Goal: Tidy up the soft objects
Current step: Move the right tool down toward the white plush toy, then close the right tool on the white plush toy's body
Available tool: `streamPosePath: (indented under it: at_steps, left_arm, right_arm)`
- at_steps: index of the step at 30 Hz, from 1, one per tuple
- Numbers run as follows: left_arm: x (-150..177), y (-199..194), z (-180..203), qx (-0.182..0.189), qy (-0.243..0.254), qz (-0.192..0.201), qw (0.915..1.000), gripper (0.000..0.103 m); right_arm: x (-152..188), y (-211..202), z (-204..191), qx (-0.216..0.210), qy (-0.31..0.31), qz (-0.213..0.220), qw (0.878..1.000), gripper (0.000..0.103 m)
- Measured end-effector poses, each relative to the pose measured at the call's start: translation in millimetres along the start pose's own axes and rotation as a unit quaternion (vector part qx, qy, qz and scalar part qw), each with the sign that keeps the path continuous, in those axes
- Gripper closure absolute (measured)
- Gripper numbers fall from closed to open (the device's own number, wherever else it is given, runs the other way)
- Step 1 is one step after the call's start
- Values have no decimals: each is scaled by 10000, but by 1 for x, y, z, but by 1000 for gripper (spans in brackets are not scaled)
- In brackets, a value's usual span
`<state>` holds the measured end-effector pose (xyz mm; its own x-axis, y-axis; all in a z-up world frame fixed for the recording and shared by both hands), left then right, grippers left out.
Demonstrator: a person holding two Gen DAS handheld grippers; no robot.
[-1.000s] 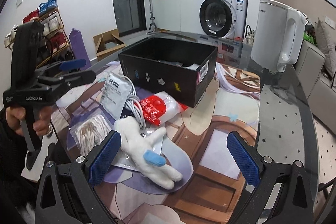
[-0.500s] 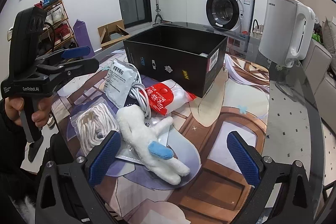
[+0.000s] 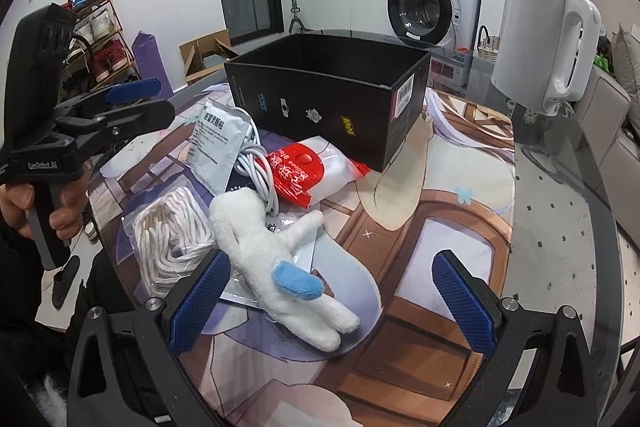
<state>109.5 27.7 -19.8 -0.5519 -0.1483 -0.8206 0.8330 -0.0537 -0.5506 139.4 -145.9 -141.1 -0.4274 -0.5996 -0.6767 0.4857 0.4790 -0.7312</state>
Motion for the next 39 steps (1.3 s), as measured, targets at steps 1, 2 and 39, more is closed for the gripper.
streamPosePath:
  at_steps: [1, 2, 39]
  left_arm:
    - [0, 0, 0, 0, -1, -1, 10000, 0]
    - [0, 0, 0, -2, 0, -1, 10000, 0]
    - [4, 4, 6, -45, 184, -127, 9997, 0]
  right_arm:
    - [1, 1, -1, -7, -14, -28, 10000, 0]
    - [1, 2, -1, -7, -26, -40, 10000, 0]
    - [-1, 27, -19, -52, 12, -102, 9999, 23]
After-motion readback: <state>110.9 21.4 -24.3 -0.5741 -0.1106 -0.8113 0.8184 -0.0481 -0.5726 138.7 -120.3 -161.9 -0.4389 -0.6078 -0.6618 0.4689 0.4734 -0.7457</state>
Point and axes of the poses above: each gripper's, at about its wrist camera, not at the fingertips, and y roughly the way its jaws point, z to its right, x to its underside, the point moved 6 cm from there along y, roughly the way its jaws point, and after that the axes turned 4 degrees about -y, right-handed, at the moved point
